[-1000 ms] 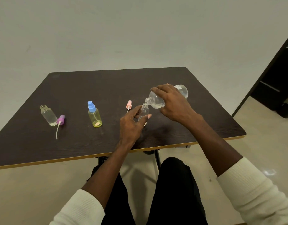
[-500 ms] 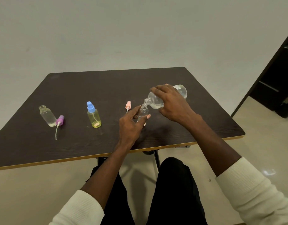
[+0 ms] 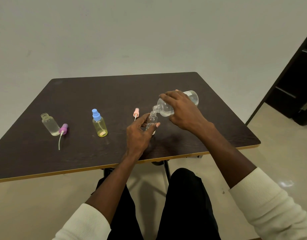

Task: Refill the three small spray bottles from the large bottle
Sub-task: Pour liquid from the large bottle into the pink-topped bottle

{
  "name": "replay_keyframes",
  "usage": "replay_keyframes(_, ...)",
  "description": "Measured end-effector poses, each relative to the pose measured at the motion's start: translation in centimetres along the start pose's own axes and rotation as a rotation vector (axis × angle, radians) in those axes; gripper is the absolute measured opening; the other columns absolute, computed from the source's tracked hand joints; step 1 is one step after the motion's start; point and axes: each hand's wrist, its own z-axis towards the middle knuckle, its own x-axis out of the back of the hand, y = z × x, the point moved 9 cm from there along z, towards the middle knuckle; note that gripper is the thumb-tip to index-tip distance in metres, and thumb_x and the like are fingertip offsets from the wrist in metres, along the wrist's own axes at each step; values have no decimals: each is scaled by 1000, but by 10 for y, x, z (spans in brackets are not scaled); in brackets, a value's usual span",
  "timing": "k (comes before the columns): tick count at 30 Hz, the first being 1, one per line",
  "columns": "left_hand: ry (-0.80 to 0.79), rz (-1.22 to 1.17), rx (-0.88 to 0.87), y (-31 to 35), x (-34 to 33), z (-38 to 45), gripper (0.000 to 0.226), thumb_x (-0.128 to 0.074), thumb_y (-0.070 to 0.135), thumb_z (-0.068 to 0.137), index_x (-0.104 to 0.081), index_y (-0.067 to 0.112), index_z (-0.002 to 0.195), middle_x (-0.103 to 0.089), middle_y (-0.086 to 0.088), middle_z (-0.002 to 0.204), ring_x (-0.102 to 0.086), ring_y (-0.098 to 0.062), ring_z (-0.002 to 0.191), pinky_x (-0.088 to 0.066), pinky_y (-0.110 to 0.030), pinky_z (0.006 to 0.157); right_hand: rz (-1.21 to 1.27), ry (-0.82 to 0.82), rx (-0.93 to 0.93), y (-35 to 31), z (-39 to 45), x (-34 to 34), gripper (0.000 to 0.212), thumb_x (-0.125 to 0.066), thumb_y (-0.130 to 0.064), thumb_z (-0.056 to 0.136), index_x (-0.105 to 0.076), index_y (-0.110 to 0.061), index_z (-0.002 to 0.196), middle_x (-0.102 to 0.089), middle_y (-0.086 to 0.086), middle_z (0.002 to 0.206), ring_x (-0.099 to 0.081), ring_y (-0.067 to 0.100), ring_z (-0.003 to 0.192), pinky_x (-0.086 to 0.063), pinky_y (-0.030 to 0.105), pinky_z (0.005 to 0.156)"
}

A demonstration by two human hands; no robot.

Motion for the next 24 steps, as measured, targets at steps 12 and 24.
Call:
replay_keyframes(12, -3, -18, -16, 4, 0, -1, 46, -84, 24, 83, -65, 25, 125, -69, 22, 96, -68, 6, 91, -55, -14, 81, 1, -3, 6, -1, 1, 0, 71, -76, -8, 74, -50, -15, 140, -52, 9, 138, -42, 29, 131, -29, 40, 112)
replay_keyframes(24, -11, -38, -14, 2, -1, 0, 44, -84, 24, 83, -64, 31, 122, -68, 26, 95, -69, 4, 91, -57, -18, 81, -11, -3, 12, -1, 1, -1, 72, -77, -8, 73, -49, -16, 140, -52, 9, 139, -42, 28, 132, -26, 40, 114)
